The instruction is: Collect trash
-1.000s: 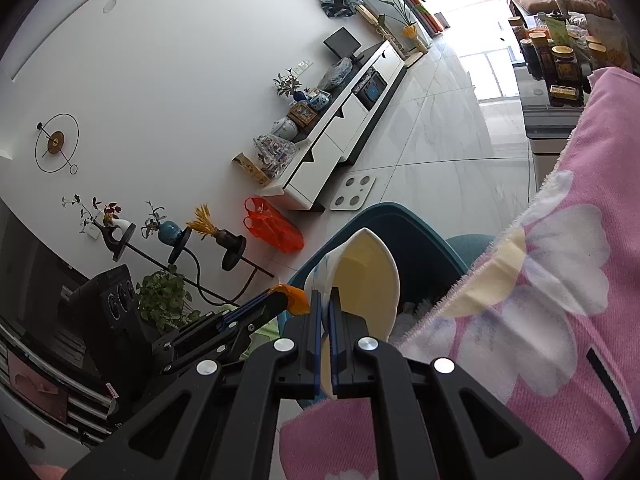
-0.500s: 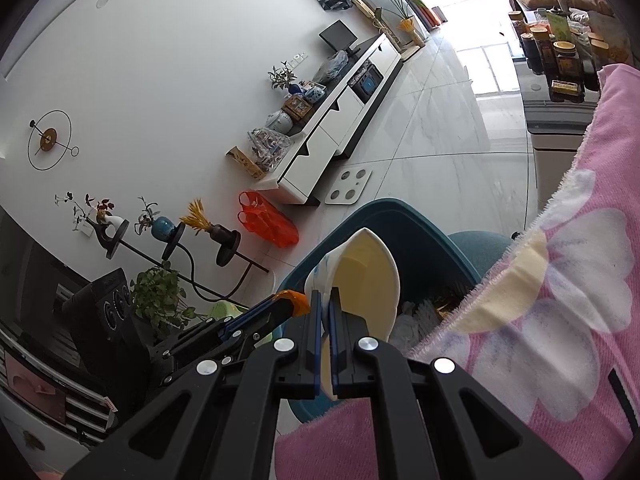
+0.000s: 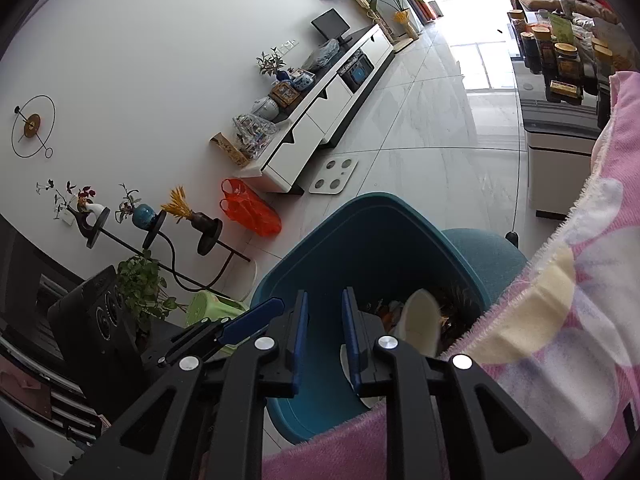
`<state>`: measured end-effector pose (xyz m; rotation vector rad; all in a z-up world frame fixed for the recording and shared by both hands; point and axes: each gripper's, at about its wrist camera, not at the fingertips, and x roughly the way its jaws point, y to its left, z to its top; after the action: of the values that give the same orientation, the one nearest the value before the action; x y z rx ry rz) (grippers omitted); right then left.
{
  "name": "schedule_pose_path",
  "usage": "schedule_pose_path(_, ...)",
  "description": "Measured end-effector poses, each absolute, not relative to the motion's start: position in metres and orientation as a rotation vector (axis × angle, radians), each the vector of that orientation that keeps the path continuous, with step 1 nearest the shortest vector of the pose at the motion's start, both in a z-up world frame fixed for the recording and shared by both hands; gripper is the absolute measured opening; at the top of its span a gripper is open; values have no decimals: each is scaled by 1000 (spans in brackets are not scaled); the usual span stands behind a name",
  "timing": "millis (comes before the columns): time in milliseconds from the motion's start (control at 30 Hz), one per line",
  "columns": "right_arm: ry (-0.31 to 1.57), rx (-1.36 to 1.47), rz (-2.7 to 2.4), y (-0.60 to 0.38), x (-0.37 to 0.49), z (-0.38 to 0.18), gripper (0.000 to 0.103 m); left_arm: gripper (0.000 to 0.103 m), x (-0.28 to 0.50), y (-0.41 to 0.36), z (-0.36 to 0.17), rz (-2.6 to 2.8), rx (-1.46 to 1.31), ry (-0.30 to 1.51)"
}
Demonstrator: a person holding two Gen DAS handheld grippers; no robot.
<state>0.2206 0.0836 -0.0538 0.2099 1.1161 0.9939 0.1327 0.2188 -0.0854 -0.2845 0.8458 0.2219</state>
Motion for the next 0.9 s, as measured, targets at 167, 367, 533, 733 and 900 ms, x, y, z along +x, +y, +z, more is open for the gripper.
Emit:
schedule_pose_path(167, 1087, 200, 992, 70, 214, -46, 22, 41, 127, 218, -82, 211, -304, 819)
schedule_pose_path(367, 978, 176, 971, 29, 190, -23, 52, 64, 99, 201, -54, 166, -277, 707)
schedule_pose_path(533, 860, 131, 897, -18, 162, -6, 77, 95, 63, 176, -27, 120, -227, 583)
schedule_pose_path(733, 701, 80, 721, -82, 121, 6, 97, 98, 32, 132, -10, 77, -182, 503)
schedule_pose_path(900, 597, 33, 533, -130, 85, 5, 97, 98, 19, 89, -3, 43, -144, 461)
